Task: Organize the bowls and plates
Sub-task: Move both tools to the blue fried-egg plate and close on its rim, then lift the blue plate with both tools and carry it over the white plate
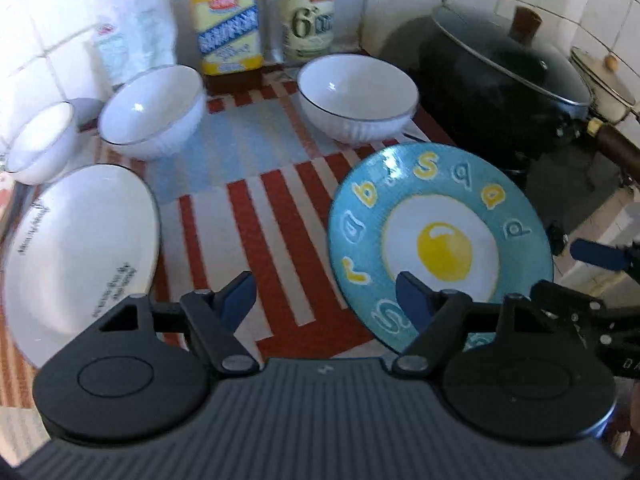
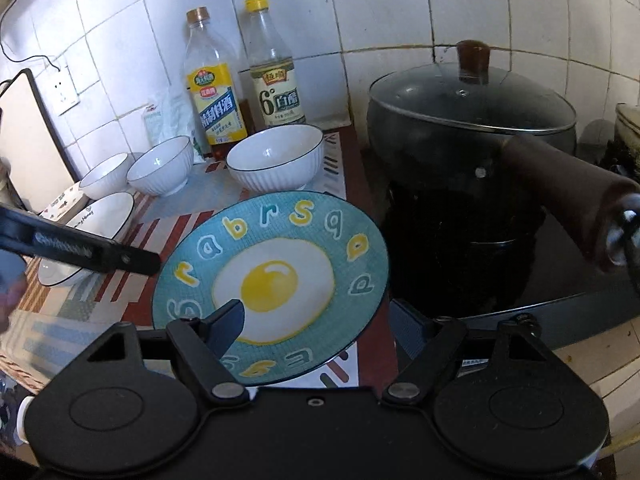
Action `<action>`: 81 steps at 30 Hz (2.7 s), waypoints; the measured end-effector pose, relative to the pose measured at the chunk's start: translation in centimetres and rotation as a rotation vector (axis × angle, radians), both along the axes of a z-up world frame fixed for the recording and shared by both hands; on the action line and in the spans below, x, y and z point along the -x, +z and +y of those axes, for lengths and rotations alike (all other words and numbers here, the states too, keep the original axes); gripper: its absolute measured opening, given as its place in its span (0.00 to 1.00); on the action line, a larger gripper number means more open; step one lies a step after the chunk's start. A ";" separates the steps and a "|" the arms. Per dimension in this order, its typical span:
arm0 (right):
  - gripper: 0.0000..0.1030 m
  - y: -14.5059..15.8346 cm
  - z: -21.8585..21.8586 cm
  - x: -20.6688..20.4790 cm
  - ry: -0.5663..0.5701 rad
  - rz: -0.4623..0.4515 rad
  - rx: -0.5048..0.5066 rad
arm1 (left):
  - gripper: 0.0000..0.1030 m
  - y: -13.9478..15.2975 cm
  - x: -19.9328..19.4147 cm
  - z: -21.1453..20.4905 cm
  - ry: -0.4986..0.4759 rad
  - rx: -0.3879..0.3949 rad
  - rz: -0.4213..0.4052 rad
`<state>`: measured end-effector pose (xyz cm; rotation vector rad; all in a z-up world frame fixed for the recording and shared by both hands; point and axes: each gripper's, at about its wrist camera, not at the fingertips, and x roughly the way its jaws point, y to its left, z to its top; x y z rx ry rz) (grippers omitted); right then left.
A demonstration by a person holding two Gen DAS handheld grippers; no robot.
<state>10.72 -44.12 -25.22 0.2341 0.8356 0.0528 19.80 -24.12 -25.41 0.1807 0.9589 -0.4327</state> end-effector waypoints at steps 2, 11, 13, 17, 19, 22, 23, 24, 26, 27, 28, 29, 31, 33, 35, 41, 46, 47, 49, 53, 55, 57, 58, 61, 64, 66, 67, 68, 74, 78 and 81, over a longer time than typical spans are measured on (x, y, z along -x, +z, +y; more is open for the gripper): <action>0.80 -0.2 0.1 -0.4 0.003 0.012 0.000 | 0.69 -0.7 -0.4 -0.1 0.020 0.019 0.007; 0.58 -2.0 -1.5 -2.3 -0.113 0.106 -0.088 | 0.35 -2.9 -2.6 -0.3 0.105 0.059 0.116; 0.40 -2.1 -2.0 -2.6 -0.158 0.121 -0.107 | 0.20 -2.9 -2.7 -0.4 0.098 0.078 0.143; 0.23 -2.2 -2.4 -2.9 -0.185 0.147 -0.099 | 0.16 -2.7 -2.3 -0.5 0.045 0.094 0.139; 0.18 -2.4 -2.8 -2.9 -0.181 0.149 -0.106 | 0.15 -3.0 -2.3 -0.3 0.043 0.104 0.134; 0.16 -2.7 -3.3 -3.1 -0.183 0.158 -0.136 | 0.16 -3.0 -2.5 -0.2 0.059 0.119 0.139; 0.16 -2.9 -3.3 -3.2 -0.184 0.159 -0.140 | 0.16 -3.1 -2.6 -0.3 0.061 0.121 0.136; 0.16 -3.0 -3.3 -3.2 -0.184 0.160 -0.144 | 0.17 -3.3 -2.7 -0.3 0.060 0.126 0.131; 0.18 -3.4 -3.4 -3.4 -0.191 0.167 -0.175 | 0.19 -3.6 -2.9 -0.7 0.064 0.134 0.121; 0.20 -3.4 -3.4 -3.4 -0.191 0.173 -0.187 | 0.20 -3.6 -2.7 -1.0 0.065 0.122 0.110; 0.20 -3.5 -3.3 -3.5 -0.196 0.179 -0.197 | 0.20 -3.6 -2.6 -1.2 0.064 0.111 0.101; 0.20 -3.5 -3.2 -3.5 -0.197 0.187 -0.195 | 0.20 -3.6 -2.4 -1.3 0.061 0.103 0.098; 0.20 -3.4 -3.2 -3.8 -0.195 0.200 -0.194 | 0.20 -3.5 -2.4 -1.1 0.076 0.112 0.115; 0.20 -3.2 -3.2 -3.9 -0.179 0.197 -0.192 | 0.20 -3.1 -2.2 -1.1 0.078 0.101 0.093; 0.19 -2.8 -3.0 -3.9 -0.158 0.187 -0.188 | 0.20 -2.4 -1.8 -1.4 0.063 0.076 0.050; 0.20 -1.5 -2.7 -3.9 -0.115 0.186 -0.191 | 0.20 -0.6 -0.9 -0.8 0.060 0.036 0.013; 0.20 -0.3 -2.0 -3.9 -0.061 0.192 -0.197 | 0.20 0.7 0.5 0.6 0.092 0.030 0.042; 0.20 -0.1 -1.8 -3.9 -0.047 0.196 -0.196 | 0.20 1.0 0.8 0.9 0.108 0.027 0.054; 0.20 0.2 -1.4 -4.1 -0.013 0.211 -0.208 | 0.20 1.8 1.4 1.4 0.121 0.003 0.053; 0.20 0.9 -0.4 -4.4 0.024 0.216 -0.228 | 0.20 3.3 2.1 3.0 0.166 0.002 0.059; 0.20 1.7 0.3 -4.9 0.050 0.209 -0.222 | 0.20 4.1 2.4 3.8 0.181 0.012 0.053; 0.20 2.6 1.0 -5.3 0.089 0.190 -0.211 | 0.20 4.9 2.9 5.1 0.208 0.036 0.044; 0.20 3.1 1.3 -5.7 0.110 0.182 -0.208 | 0.20 5.3 3.1 5.6 0.219 0.043 0.041; 0.20 4.2 2.3 -6.5 0.160 0.166 -0.200 | 0.20 6.3 3.5 6.8 0.258 0.052 0.025; 0.20 5.3 3.6 -7.4 0.215 0.154 -0.204 | 0.20 7.7 4.1 7.9 0.338 0.038 0.007; 0.20 5.7 4.3 -8.2 0.241 0.157 -0.220 | 0.20 8.5 4.5 8.4 0.350 0.015 -0.014; 0.20 5.9 4.6 -8.6 0.250 0.157 -0.239 | 0.20 8.9 4.5 8.8 0.357 0.014 -0.016; 0.20 6.1 4.9 -8.9 0.261 0.154 -0.247 | 0.20 9.3 4.5 9.4 0.366 0.021 -0.013; 0.20 7.6 7.4 -10.2 0.326 0.110 -0.235 | 0.20 10.5 4.4 11.6 0.397 0.014 -0.023; 0.20 8.0 8.6 -11.4 0.365 0.100 -0.234 | 0.20 11.0 4.1 13.1 0.426 0.020 -0.026; 0.20 8.3 9.8 -12.2 0.386 0.096 -0.235 | 0.20 11.3 4.0 14.2 0.451 0.027 -0.020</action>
